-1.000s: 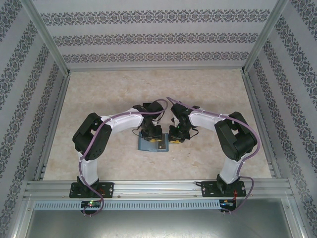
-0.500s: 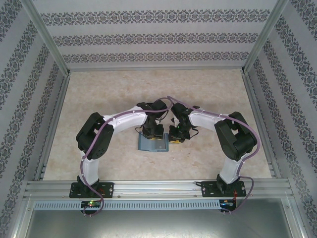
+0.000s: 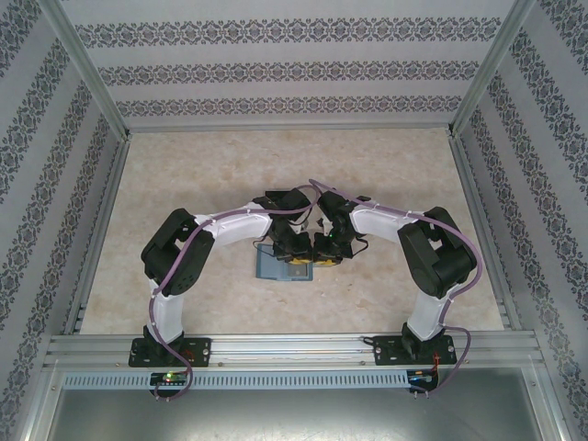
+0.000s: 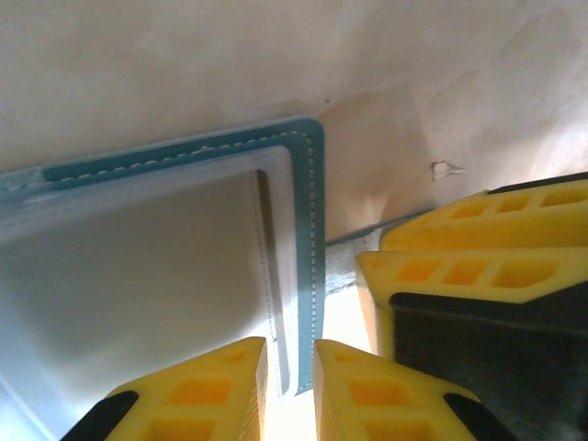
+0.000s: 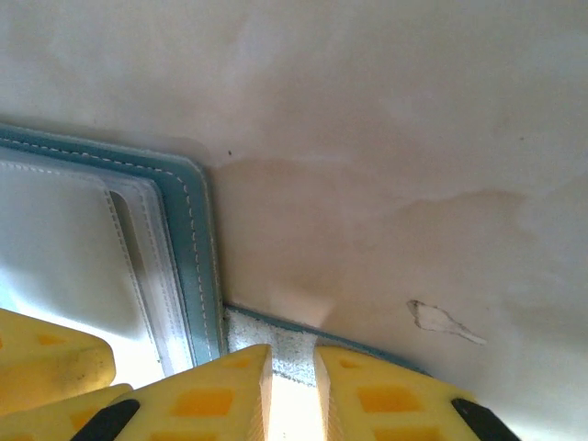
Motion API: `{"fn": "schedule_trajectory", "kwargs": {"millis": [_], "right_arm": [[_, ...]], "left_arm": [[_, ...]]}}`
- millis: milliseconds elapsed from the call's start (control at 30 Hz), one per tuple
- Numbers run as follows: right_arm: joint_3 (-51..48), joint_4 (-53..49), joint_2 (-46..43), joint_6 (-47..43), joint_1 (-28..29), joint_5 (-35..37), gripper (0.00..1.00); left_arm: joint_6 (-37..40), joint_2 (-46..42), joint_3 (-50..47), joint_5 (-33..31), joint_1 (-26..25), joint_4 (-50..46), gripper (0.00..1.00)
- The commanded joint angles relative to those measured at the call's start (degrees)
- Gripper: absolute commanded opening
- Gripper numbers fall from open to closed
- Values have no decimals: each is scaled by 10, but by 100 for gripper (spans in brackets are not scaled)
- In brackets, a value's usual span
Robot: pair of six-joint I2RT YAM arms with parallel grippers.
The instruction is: Take the credit cards out of the card holder
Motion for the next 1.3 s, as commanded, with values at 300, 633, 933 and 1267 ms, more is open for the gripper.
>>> {"fn": "schedule_trajectory", "kwargs": {"millis": [300, 633, 933, 1267], "right_arm": [[-4, -11, 21, -7, 3, 15, 22], [0, -13, 22, -9, 3, 14, 22], [-2, -13, 19, -8, 3, 15, 22], [-3, -12, 19, -9, 3, 14, 22]], "left_arm": [[11, 15, 0, -45, -6, -38, 23], [41, 10, 27, -152, -9, -138, 28], [56, 26, 67, -215, -20, -202, 36], [61, 25, 84, -246, -29, -231, 41]]}}
